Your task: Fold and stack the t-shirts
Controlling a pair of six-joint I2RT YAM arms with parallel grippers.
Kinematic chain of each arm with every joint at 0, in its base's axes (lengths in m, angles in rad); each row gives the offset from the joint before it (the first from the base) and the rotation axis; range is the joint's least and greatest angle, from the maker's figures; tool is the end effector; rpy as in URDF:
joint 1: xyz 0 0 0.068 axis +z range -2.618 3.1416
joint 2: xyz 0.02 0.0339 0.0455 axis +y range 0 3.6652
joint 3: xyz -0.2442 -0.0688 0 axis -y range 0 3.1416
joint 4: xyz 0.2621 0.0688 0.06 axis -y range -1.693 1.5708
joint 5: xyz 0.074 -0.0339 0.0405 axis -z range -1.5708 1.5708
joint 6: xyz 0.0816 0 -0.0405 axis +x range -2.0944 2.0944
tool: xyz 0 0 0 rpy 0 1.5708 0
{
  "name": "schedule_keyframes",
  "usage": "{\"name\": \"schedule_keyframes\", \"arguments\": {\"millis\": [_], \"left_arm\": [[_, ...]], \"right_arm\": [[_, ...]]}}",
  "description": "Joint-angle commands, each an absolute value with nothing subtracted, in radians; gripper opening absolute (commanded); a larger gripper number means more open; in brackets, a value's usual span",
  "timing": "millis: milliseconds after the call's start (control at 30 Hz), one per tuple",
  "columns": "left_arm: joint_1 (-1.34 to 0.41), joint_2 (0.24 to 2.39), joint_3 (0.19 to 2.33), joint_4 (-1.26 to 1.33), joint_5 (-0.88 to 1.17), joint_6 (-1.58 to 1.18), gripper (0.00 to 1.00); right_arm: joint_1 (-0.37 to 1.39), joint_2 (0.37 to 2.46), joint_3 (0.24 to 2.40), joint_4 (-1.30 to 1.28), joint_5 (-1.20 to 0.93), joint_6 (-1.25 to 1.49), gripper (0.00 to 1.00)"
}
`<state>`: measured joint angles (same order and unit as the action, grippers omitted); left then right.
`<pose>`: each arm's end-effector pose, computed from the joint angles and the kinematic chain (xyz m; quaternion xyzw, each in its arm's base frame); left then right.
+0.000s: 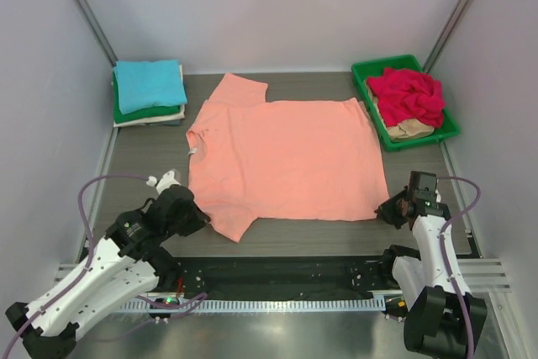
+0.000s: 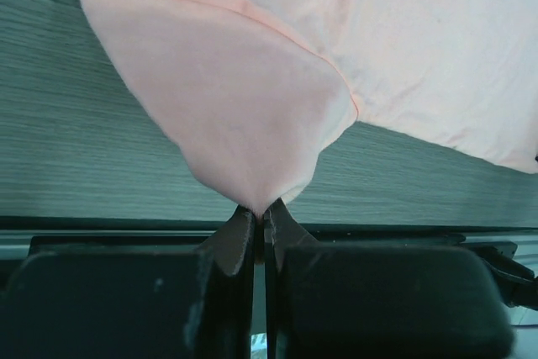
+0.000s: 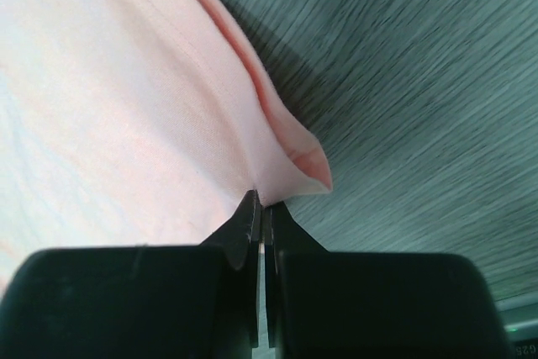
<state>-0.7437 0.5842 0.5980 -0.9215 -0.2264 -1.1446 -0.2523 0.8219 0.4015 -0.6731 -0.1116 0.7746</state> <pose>0.1390 -0.1030 0.1908 -0.2231 0.9134 -0.1993 0.2762 0.1850 -0.0383 0.1024 0.4650 0.8515 0.1133 0.2140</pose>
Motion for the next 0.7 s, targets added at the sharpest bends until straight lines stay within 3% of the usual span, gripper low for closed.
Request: {"name": "schedule_keyframes", "arguments": {"millis": [0, 267, 433, 667], "left_arm": [[-0.739, 0.565, 0.696, -1.06, -0.281, -1.138, 0.0], [-0.739, 0.658, 0.771, -1.068, -0.276, -1.066, 0.0], [-0.736, 0.764, 0.862, -1.042, -0.342, -0.985, 0.0], [-0.588, 0.951, 1.003, -0.95, -0.3, -0.795, 0.0]], "right_arm": [[-0.249, 0.775, 0.459, -0.741, -0.15, 0.744, 0.01], [-0.25, 0.775, 0.474, -0.726, -0.179, 0.732, 0.01], [-0.249, 0.892, 0.543, -0.66, -0.19, 0.712, 0.01], [-0.249, 1.021, 0.635, -0.566, -0.196, 0.716, 0.01]]}}
